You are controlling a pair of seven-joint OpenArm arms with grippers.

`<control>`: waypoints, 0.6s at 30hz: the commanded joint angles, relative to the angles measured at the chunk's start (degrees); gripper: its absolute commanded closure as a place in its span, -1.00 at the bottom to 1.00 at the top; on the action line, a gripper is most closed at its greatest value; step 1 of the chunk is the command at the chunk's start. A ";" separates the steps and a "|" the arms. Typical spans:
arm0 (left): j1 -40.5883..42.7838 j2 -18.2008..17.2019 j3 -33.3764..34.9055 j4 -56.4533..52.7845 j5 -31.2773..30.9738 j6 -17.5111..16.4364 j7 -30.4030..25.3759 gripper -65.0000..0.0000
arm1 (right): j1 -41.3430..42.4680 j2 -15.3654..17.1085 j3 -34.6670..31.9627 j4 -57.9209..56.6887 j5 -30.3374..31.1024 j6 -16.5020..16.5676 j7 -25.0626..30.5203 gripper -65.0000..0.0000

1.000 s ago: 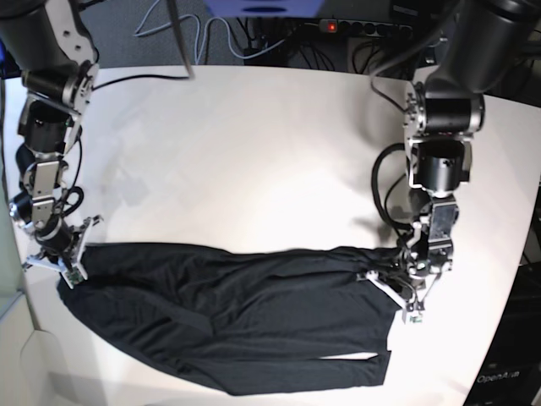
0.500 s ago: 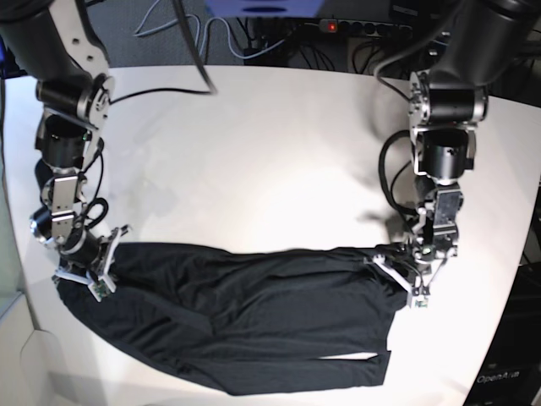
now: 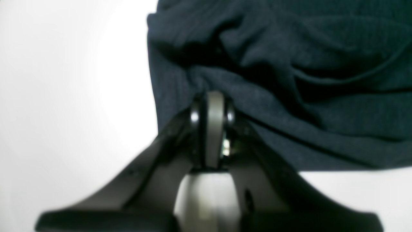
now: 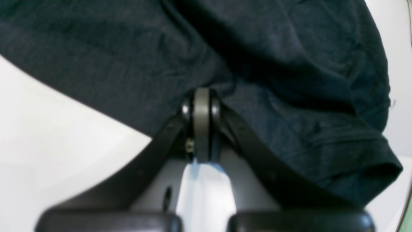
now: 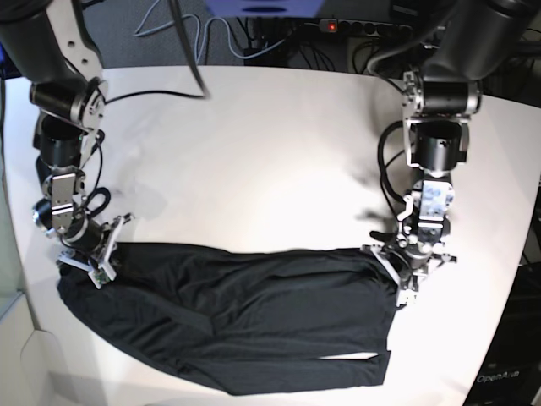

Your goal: Fold the T-shirt properly

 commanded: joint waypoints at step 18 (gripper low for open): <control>9.50 -3.58 -0.17 0.49 5.07 -9.55 4.74 0.93 | -21.98 0.05 0.25 25.50 -0.45 2.77 -8.55 0.99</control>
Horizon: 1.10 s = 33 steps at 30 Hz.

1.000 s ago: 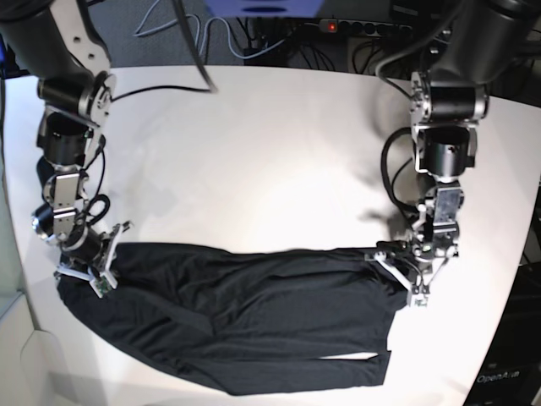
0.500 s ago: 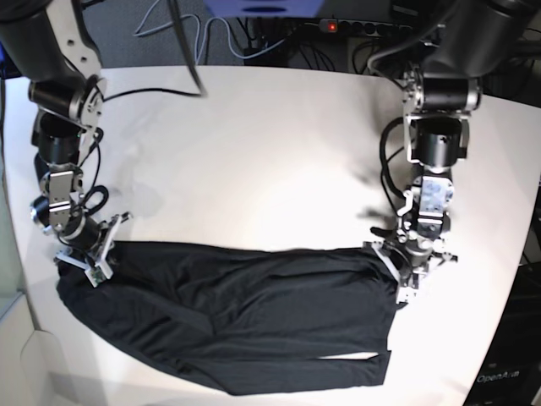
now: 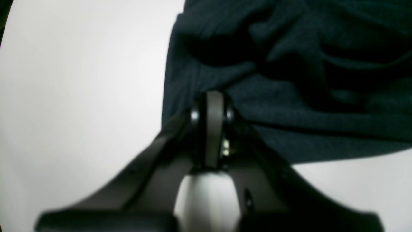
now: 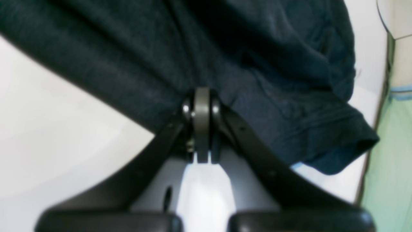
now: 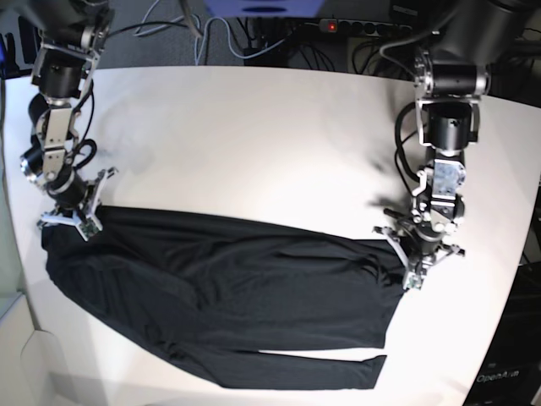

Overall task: Fold the T-shirt properly
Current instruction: 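Lift both held corners and pull the shirt away from the hem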

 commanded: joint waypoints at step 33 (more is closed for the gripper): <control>36.70 -4.63 -1.80 25.12 2.19 -2.42 13.03 0.93 | -20.06 -15.60 24.97 22.04 -3.47 1.91 -1.14 0.99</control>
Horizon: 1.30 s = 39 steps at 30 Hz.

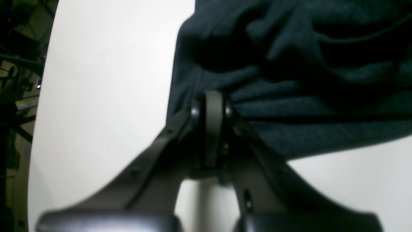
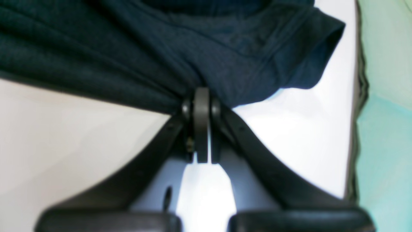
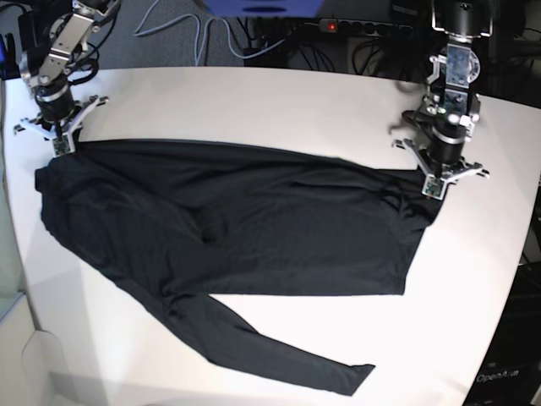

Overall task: Fold the T-shirt properly
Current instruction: 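Lift both held corners and pull the shirt away from the hem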

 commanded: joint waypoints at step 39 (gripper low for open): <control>19.12 7.28 -10.31 8.37 2.23 -5.62 22.25 0.93 | -12.98 -2.72 -3.55 0.33 -2.57 0.17 1.77 0.99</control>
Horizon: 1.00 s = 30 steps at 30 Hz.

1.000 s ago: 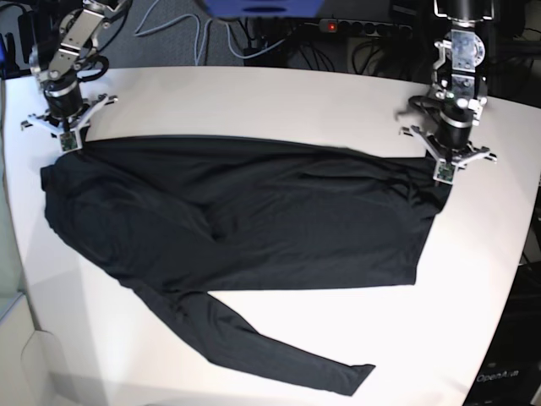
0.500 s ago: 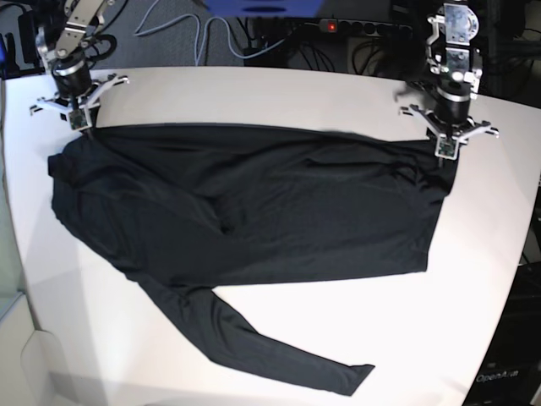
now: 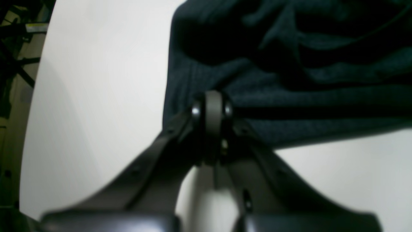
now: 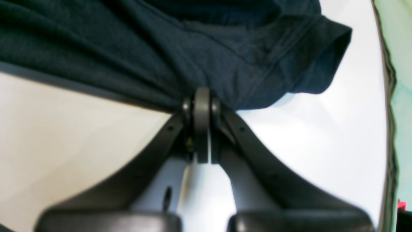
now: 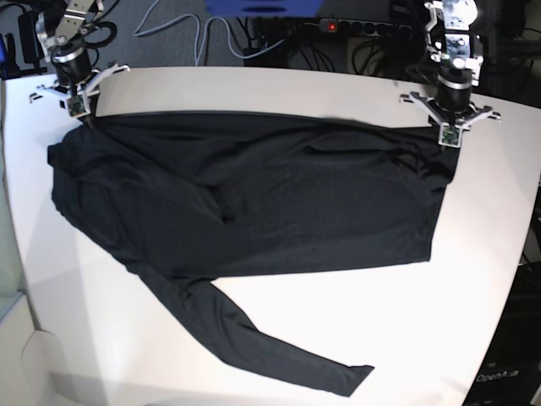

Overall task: Fold the T-shirt properly
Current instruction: 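Lift both held corners and pull the shirt away from the hem, then lower the shirt edge and open the left gripper, moving it inward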

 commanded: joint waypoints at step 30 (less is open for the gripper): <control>-0.57 8.22 -17.80 8.74 2.98 -19.75 22.49 0.93 | -2.69 -0.25 0.34 12.25 8.13 2.42 -9.38 0.99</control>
